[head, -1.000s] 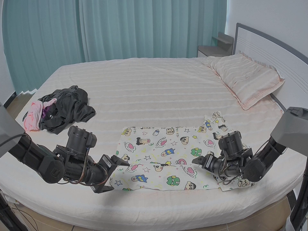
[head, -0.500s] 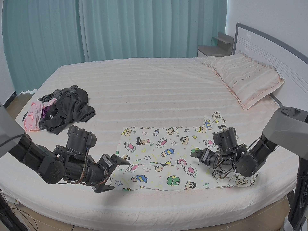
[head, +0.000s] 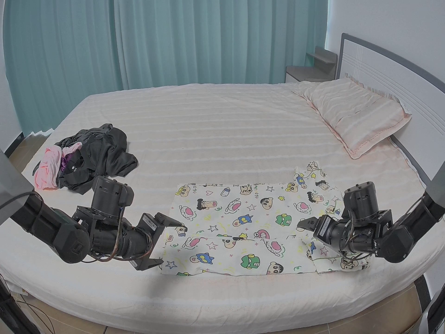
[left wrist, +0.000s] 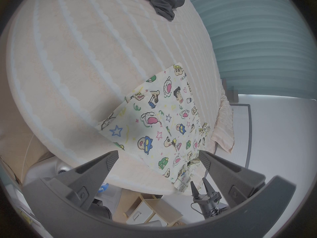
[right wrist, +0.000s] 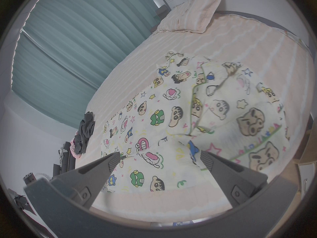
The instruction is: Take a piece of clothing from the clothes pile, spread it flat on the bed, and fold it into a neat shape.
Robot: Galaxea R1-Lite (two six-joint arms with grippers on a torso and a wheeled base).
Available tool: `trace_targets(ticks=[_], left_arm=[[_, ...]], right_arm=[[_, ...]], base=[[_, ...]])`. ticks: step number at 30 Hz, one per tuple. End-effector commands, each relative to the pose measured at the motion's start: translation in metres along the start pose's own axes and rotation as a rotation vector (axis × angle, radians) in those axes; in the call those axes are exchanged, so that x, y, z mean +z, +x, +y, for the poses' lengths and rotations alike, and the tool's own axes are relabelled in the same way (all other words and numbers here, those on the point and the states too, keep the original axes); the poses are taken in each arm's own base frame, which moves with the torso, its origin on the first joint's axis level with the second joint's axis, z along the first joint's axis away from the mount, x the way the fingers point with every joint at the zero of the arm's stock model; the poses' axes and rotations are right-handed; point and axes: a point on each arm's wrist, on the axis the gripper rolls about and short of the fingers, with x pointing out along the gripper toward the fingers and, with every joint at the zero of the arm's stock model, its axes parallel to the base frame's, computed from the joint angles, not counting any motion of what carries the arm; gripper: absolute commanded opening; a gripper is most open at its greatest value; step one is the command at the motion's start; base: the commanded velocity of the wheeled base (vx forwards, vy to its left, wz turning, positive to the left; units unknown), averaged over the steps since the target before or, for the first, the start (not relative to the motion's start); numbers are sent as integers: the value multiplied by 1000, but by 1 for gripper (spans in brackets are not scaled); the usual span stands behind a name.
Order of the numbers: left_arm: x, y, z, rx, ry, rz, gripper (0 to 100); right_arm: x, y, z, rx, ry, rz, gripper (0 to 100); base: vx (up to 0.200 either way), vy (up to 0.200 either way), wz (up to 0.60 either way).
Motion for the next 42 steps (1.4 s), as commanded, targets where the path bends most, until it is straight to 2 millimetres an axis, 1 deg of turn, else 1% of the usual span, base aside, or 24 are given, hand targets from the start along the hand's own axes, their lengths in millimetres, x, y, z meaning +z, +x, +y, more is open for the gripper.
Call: trace_targets(ticks=[1, 5, 10, 17, 23, 32, 35, 37, 40, 42], left_arm=[[5, 1, 0, -15, -17, -16, 100], [4, 1, 2, -6, -14, -13, 100], [-3, 1, 4, 1, 4, 5, 100], [-5, 2, 5, 12, 4, 13, 100], [-12, 5, 5, 18, 18, 32, 100], [-17, 8, 6, 29, 34, 43, 100], [-16, 7, 6, 28, 45, 34, 100], [-13, 6, 7, 36, 102, 12, 100], [-18, 0, 34, 120, 327, 16, 100], [-20, -4, 45, 151, 438, 36, 100]], right_arm=[[2, -23, -13, 30, 18, -34, 100], [-1, -24, -22, 33, 2, -39, 100], [-2, -25, -28, 34, -6, -22, 100], [-1, -25, -29, 40, -3, -14, 100], [0, -25, -29, 44, -2, -16, 100], [1, -26, -28, 47, -3, -18, 100], [1, -26, -28, 48, -3, -19, 100], [1, -27, -29, 48, -3, -19, 100], [1, -28, -28, 51, -5, -20, 100], [1, -27, -28, 51, -5, -18, 100]], base=[[200, 0, 0], [200, 0, 0], [0, 0, 0], [0, 0, 0], [0, 0, 0], [0, -200, 0], [0, 0, 0], [0, 0, 0], [0, 0, 0], [0, 0, 0]])
